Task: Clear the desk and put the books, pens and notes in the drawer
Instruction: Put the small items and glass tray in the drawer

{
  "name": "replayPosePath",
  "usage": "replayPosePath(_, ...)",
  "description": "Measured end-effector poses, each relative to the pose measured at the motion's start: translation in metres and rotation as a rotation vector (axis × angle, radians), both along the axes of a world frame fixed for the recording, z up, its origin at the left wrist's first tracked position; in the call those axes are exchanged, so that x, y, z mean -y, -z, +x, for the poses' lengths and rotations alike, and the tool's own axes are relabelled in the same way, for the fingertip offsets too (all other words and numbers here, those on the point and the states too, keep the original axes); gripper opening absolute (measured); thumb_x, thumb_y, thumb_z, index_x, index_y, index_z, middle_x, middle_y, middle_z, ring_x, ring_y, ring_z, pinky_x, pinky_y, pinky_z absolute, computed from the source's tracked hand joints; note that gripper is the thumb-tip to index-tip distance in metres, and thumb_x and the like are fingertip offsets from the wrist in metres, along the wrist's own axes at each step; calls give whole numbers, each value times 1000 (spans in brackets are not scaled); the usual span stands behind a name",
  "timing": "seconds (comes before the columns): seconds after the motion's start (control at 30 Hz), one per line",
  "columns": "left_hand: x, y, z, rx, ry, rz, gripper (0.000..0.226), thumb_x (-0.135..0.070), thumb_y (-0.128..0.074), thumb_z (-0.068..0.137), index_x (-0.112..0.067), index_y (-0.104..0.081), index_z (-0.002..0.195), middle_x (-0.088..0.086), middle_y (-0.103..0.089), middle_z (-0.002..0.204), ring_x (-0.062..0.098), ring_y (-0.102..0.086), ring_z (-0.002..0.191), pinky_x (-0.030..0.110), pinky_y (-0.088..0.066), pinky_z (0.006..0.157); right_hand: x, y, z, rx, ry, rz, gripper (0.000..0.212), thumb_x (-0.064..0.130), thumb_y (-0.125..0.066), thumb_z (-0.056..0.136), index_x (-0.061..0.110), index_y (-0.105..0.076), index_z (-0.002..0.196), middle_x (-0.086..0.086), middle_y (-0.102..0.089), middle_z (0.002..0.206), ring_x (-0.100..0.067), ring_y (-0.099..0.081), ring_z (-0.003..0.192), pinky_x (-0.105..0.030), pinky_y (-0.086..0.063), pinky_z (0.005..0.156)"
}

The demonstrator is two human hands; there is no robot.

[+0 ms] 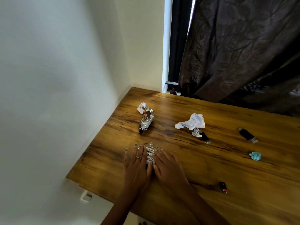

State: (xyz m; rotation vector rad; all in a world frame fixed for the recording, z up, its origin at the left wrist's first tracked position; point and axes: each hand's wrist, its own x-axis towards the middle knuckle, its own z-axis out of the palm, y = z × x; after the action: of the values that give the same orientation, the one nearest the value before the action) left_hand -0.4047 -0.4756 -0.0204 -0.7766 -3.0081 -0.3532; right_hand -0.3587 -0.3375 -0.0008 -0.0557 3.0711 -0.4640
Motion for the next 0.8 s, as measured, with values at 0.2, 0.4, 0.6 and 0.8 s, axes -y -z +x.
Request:
replayPosePath(0.2,4,6,7,-12,87,60,59,-46,-13,99,-11,-39,140,10,-46,143,22,-29,135,38,-4,114,-8,8,17,-76,7,-107,50,45,-36,87,28,-47,133,1,-43,145,-17,-41,131,-37,-26,103)
replayPosePath(0.4,3,13,50,-35,48,265,50,-41,-35,95,-22,-36,141,-1,-43,145,11,-29,136,32,-9,116,-19,18,58,-261,52,-309,33,31,-46,82,29,-56,113,9,-57,113,-4,-45,106,-29,-46,84)
replayPosePath(0.6,16,26,108,-4,-59,330,50,-46,-27,98,-25,-35,142,-3,-36,149,12,-28,139,36,-16,114,-5,33,112,-444,-58,-462,21,18,-50,75,28,-65,85,11,-62,86,-3,-52,87,-23,-39,86)
replayPosePath(0.8,44,41,141,42,-76,235,53,-50,-23,99,-24,-32,145,-5,-30,153,14,-23,143,35,-12,117,23,41,145,-299,-284,-530,13,15,-54,80,28,-52,82,12,-51,84,-3,-49,78,-9,-31,73)
